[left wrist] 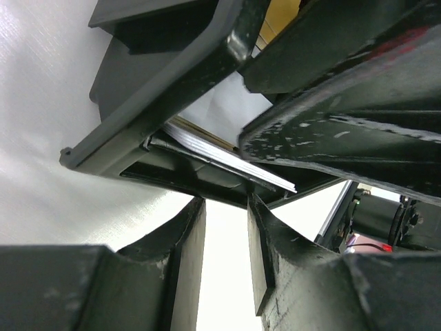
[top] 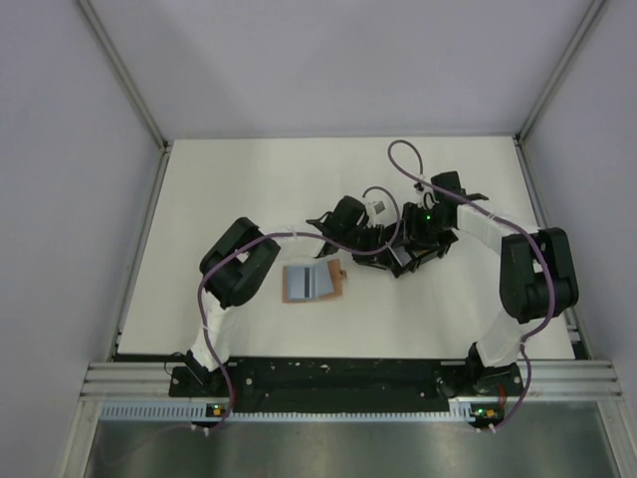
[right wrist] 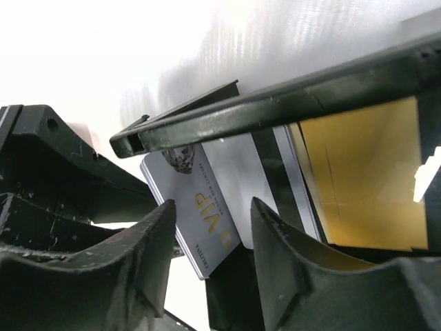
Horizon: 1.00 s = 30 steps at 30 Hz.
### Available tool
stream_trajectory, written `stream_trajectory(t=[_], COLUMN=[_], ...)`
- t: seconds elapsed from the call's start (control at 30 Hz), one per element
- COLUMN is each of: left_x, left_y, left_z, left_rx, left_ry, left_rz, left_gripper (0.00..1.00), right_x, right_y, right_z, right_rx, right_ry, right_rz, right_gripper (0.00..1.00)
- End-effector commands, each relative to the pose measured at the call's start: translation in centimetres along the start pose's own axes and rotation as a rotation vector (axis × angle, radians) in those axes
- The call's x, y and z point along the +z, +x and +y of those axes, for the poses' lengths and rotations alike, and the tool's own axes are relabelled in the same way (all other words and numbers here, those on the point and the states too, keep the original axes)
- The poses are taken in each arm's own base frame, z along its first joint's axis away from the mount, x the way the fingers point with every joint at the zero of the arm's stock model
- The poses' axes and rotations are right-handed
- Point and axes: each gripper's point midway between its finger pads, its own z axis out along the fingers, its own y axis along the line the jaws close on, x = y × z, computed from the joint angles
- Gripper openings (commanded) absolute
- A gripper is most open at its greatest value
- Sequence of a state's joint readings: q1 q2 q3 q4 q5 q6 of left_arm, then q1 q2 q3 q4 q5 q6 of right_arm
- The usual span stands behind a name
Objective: Put the credit cards into the card holder
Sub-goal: Pick up the storage box at the center of the board.
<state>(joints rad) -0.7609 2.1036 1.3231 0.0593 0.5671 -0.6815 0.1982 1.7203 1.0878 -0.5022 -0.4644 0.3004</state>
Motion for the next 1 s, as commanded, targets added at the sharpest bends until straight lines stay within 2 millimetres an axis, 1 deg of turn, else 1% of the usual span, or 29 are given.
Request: stream_trajectory(t=[0.0,0.03,0.1,0.13,0.2,0.27,0.37,0.4,0.5,0.57,0.67,0.77,0.8,0.9,0.97], left_x=[-1.3,-1.6,-2.1,-2.3,-2.7,-3.1,-3.5,-3.7,-3.6,-3.8,-4.3,-4.8,-4.9,-5.1,-5.2], left_y=[-2.3,-2.3,-2.4,-2.5,-2.7,-3.0,-3.8,-4.1,-4.6,-5.1,-6.0,-7.3,-7.8,-9.2,-10.0], left_z=[-1.7,-1.7,-1.8,-1.7,-1.6,-1.7,-1.7,-1.7,-1.2,-1.0,-0.6,-0.4,-0.4,-0.1,-0.5], left_rx=[0.069,0.077,0.087,0.088,0.087,0.085,0.085,0.082,0.068,0.054,0.051,0.072,0.079,0.122,0.146], left_ry=[0.020,0.013,-0.002,-0.009,-0.018,-0.019,-0.023,-0.022,-0.039,-0.048,-0.068,-0.073,-0.073,-0.071,-0.040], left_rz=[-0.097,-0.105,-0.120,-0.125,-0.140,-0.149,-0.170,-0.175,-0.170,-0.186,-0.219,-0.250,-0.260,-0.285,-0.288], left_gripper=[0.35,0.35,0.37,0.38,0.39,0.41,0.43,0.44,0.45,0.46,0.48,0.50,0.50,0.52,0.52], right_x=[-3.2,-3.9,-4.9,-5.3,-5.7,-6.0,-6.3,-6.4,-6.4,-6.6,-6.2,-4.5,-4.1,-3.9,-3.3], right_y=[-2.1,-2.6,-3.1,-3.3,-3.4,-3.5,-3.7,-3.8,-3.9,-4.1,-4.1,-3.7,-3.7,-3.8,-3.9], right_z=[0.4,0.0,-1.1,-1.4,-2.1,-3.0,-3.0,-3.3,-4.3,-5.5,-6.0,-5.4,-5.6,-7.0,-7.1], right_rx=[-0.003,-0.003,-0.006,-0.017,-0.027,-0.031,-0.055,-0.052,-0.019,0.040,0.140,0.252,0.267,0.307,0.298], right_ry=[0.068,0.104,0.179,0.204,0.250,0.303,0.310,0.334,0.387,0.463,0.489,0.447,0.463,0.537,0.538], right_rz=[-0.123,-0.155,-0.191,-0.201,-0.196,-0.191,-0.191,-0.197,-0.199,-0.214,-0.227,-0.197,-0.194,-0.210,-0.191], right_gripper=[0.50,0.51,0.52,0.57,0.61,0.62,0.64,0.65,0.68,0.68,0.70,0.71,0.71,0.76,0.78])
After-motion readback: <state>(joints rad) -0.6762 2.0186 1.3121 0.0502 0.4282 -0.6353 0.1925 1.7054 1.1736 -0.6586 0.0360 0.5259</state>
